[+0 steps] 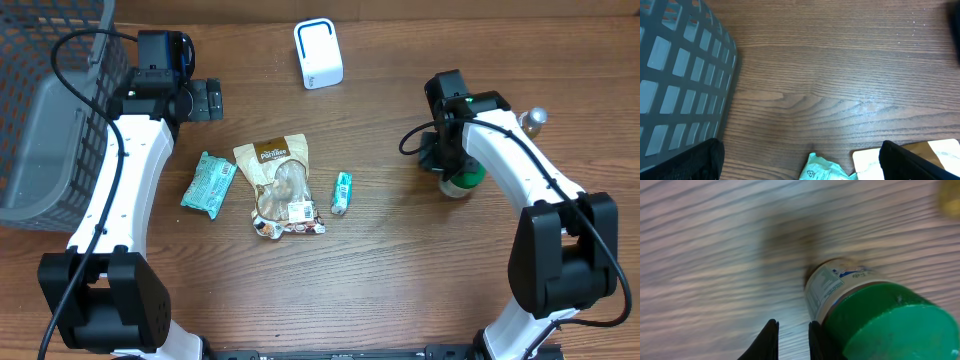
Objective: Scan the item barcode
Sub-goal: 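Open the right gripper and move it toward the small teal box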
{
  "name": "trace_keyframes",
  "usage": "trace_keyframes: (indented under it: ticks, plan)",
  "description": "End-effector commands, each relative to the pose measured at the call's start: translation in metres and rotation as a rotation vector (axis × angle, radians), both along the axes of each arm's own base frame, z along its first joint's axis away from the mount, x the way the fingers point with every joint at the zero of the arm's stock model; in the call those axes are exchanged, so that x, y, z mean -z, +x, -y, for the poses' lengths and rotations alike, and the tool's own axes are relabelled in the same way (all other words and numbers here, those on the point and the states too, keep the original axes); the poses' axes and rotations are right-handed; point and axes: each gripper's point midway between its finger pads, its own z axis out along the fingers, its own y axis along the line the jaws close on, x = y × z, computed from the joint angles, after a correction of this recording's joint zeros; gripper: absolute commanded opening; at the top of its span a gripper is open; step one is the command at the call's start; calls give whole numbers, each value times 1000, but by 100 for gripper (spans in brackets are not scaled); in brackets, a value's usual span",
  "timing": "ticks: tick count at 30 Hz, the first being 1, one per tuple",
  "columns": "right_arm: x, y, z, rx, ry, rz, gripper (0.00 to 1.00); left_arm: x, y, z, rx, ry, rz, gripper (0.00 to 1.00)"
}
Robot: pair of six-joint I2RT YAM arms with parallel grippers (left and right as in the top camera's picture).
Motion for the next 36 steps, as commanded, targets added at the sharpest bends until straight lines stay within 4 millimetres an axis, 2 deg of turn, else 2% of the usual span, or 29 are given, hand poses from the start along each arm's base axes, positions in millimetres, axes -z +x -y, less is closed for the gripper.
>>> trace_keyframes:
  ticks: [1, 10, 12, 14, 17, 19, 21, 24, 26, 27, 28, 29, 33, 36]
  plan:
    - [-9, 6, 46, 63, -177, 35, 19, -17, 3, 1, 19, 15, 38, 99]
    - [-8, 2, 74, 136, -178, 18, 26, -16, 3, 1, 19, 15, 37, 100]
    - [-7, 2, 69, 137, -141, 15, 26, -17, 3, 1, 19, 15, 38, 100]
    - [-4, 6, 42, 123, 14, 13, 29, -17, 3, 1, 19, 15, 38, 100]
    - [-9, 16, -24, 59, 354, 29, 32, -17, 3, 1, 19, 15, 38, 100]
    - [-15, 21, -52, 17, 471, 47, 35, -17, 3, 1, 19, 15, 38, 100]
    - [-17, 24, -63, 3, 491, 61, 38, -17, 3, 1, 19, 15, 38, 100]
    - [-17, 21, -76, -13, 495, 54, 51, -17, 3, 1, 19, 15, 38, 100]
    - [-17, 17, -85, -34, 495, 40, 67, -17, 3, 1, 19, 15, 38, 100]
    - [-17, 16, -88, -42, 495, 38, 79, -17, 3, 1, 19, 15, 38, 100]
    - [-17, 14, -92, -53, 495, 36, 95, -17, 3, 1, 19, 15, 38, 100]
    - [-17, 13, -95, -60, 495, 34, 100, -17, 3, 1, 19, 15, 38, 100]
    - [-18, 10, -115, -87, 508, 37, 100, -17, 3, 1, 19, 15, 38, 99]
    - [-23, 5, -137, -129, 573, 25, 100, -17, 3, 1, 19, 15, 38, 99]
